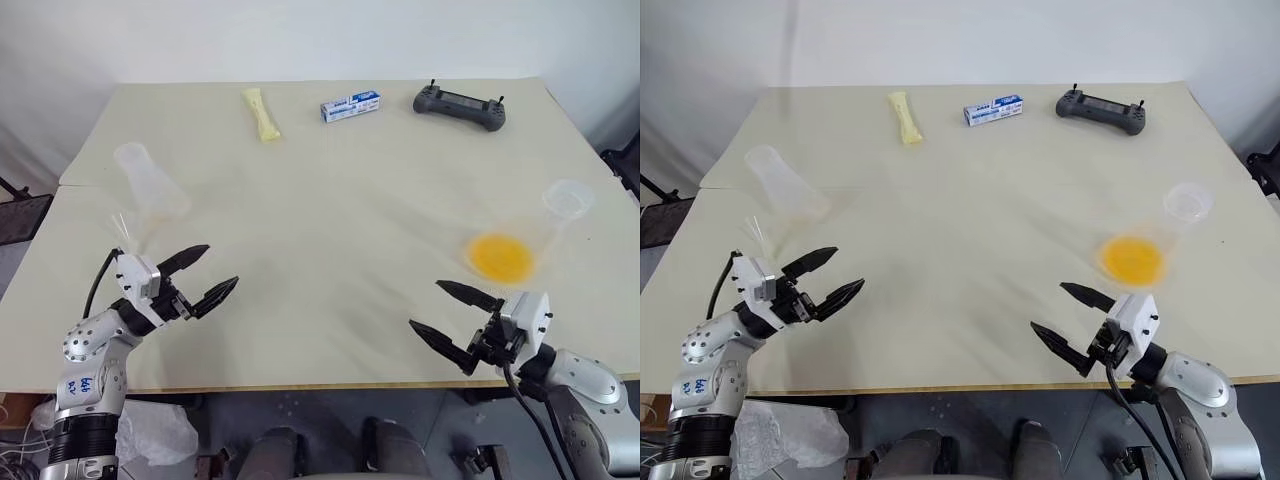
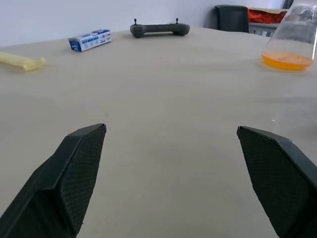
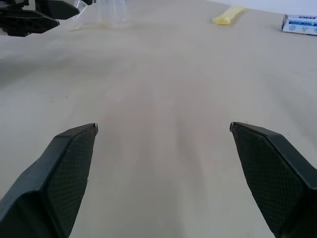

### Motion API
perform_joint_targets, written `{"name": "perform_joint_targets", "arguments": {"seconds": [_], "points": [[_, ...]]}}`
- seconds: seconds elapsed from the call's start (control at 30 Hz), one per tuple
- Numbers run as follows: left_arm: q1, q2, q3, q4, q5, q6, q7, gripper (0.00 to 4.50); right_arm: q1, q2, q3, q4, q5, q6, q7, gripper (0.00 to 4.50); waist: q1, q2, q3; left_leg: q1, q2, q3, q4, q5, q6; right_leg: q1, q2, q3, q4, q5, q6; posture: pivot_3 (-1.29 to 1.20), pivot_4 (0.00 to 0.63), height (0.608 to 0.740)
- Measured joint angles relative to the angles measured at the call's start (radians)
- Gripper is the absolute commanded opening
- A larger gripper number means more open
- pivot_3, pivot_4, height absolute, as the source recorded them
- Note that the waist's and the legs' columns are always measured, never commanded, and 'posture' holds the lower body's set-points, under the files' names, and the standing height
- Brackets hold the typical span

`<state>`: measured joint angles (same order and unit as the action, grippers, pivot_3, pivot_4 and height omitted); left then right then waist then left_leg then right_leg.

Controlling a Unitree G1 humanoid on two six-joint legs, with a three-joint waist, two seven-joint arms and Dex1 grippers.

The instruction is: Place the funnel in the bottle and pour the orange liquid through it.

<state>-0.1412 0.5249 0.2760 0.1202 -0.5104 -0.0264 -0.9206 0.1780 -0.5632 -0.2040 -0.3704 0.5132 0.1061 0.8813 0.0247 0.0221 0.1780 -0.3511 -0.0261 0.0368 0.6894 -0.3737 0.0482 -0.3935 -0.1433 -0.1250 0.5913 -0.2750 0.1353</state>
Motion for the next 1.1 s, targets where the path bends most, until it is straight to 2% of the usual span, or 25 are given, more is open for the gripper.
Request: {"name": "perform_joint_targets", "arguments": {"seconds": [0.3, 0.43, 0.73, 0.83, 1.0, 1.1], "points": [[0.021, 0.0, 0.003, -0.042, 0.002, 0.068, 0.08, 4.5, -0.034, 0.0, 0.008, 0.033, -0.005, -0.001, 0.015, 4.48, -0.001, 0.0, 0.0, 0.0, 0.0, 0.0, 0.001, 0.0, 0.0, 0.0, 0.0, 0.001, 0.0, 0.0, 0.0, 0.0, 0.15, 0.74], [0.092, -0.006, 0.043, -0.112, 0.025, 0.089, 0.193, 4.5, -0.068, 0.0, 0.031, 0.073, -0.005, -0.001, 0.043, 4.48, -0.003, -0.001, 0.001, 0.0, 0.001, 0.0, 0.001, -0.001, -0.001, 0.0, 0.001, 0.001, 0.0, 0.0, 0.0, 0.0, 0.15, 0.74], [0.361, -0.068, 0.25, -0.342, 0.028, 0.116, 0.417, 4.5, -0.182, 0.015, 0.065, 0.19, -0.005, -0.021, 0.107, 4.48, -0.004, -0.003, 0.002, 0.0, 0.003, 0.0, 0.003, -0.003, -0.002, 0.0, 0.001, 0.008, 0.0, 0.0, 0.0, 0.0, 0.15, 0.74], [0.425, -0.088, 0.31, -0.409, -0.005, 0.177, 0.484, 4.5, -0.213, 0.026, 0.084, 0.223, -0.005, -0.029, 0.122, 4.48, 0.002, -0.004, 0.002, -0.001, 0.003, -0.002, 0.005, -0.003, -0.002, 0.001, 0.001, 0.01, 0.0, 0.0, 0.0, 0.0, 0.15, 0.74], [0.391, -0.083, 0.339, -0.432, -0.034, 0.26, 0.555, 4.5, -0.256, 0.037, 0.111, 0.257, -0.008, -0.044, 0.153, 4.48, 0.003, -0.004, 0.002, -0.001, 0.003, -0.003, 0.007, -0.004, -0.002, 0.001, 0.0, 0.011, 0.0, 0.0, -0.001, 0.0, 0.15, 0.74], [0.277, -0.038, 0.33, -0.411, -0.035, 0.327, 0.592, 4.5, -0.269, 0.051, 0.122, 0.262, -0.017, -0.051, 0.155, 4.48, 0.002, -0.005, 0.003, -0.002, 0.003, -0.003, 0.008, -0.004, -0.002, 0.001, 0.002, 0.01, 0.002, 0.0, -0.001, 0.0, 0.15, 0.74]]}}
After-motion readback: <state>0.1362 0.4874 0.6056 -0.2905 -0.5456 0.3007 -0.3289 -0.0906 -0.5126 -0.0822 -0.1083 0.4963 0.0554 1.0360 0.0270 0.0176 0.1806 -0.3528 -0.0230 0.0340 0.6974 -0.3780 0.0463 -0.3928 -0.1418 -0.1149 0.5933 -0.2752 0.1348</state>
